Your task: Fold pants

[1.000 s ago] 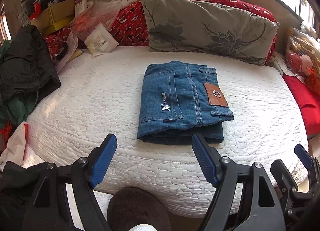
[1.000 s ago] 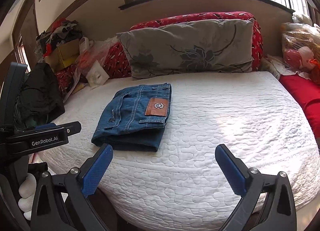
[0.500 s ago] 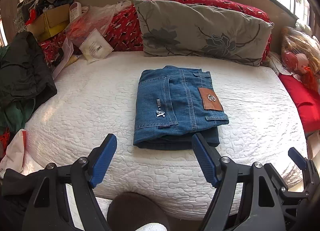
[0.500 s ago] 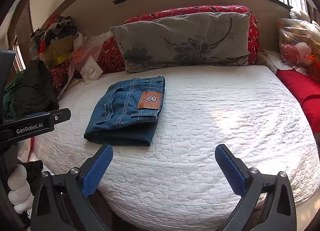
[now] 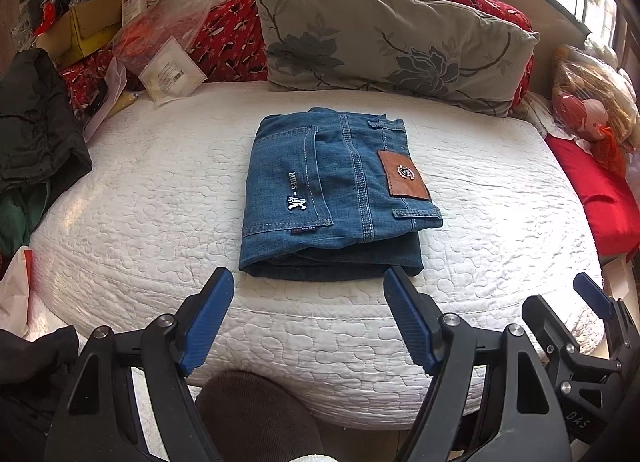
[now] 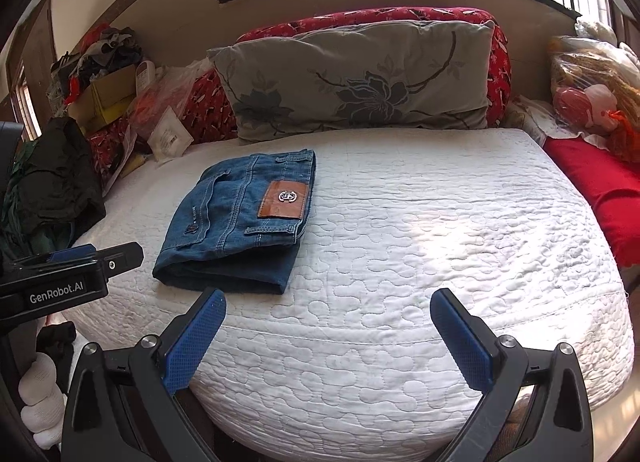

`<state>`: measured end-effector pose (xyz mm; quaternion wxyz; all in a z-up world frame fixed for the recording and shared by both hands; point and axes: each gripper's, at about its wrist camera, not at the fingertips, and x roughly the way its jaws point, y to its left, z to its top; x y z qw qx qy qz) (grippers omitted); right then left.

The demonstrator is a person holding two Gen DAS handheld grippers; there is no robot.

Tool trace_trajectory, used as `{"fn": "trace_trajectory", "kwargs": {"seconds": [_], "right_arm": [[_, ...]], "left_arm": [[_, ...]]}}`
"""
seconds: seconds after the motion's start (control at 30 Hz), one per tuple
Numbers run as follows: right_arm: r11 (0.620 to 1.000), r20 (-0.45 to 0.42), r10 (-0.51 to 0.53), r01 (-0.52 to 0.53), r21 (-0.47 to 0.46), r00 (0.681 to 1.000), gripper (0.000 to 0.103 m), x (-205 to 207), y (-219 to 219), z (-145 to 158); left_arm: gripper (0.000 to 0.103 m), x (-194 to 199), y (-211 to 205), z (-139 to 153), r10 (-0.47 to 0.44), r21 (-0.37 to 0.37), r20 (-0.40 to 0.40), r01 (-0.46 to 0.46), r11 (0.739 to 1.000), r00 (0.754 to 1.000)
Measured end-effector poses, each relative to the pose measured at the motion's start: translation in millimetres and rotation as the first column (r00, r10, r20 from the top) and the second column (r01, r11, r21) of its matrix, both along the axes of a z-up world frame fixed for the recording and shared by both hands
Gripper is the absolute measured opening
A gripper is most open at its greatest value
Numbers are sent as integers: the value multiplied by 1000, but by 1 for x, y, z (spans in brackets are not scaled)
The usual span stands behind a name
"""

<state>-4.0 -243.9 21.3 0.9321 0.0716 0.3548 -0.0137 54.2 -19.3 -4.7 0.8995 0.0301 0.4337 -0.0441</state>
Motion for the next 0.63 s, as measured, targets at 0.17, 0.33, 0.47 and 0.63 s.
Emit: {"fn": "trace_trajectory", "kwargs": {"seconds": [0.17,0.33,0.47,0.63], "right_arm": [[1000,16,-26,26,-9,1000,103,4,-8,10],[999,33,-29,30,-21,999,103,6,-10,16],[999,28,-28,29,-26,999,103,6,-10,15],[999,22,-27,28,-27,999,103,6,-10,14]], "left_arm": [[78,-2,-2,-4,-3,-15,5,3,1000,1000],[78,-5,-4,-3,-10,-18,15,11,1000,1000],[78,-7,-6,-1,-24,-12,22,25,1000,999],[78,-9,-7,0,-23,-5,33,24,1000,999]]}}
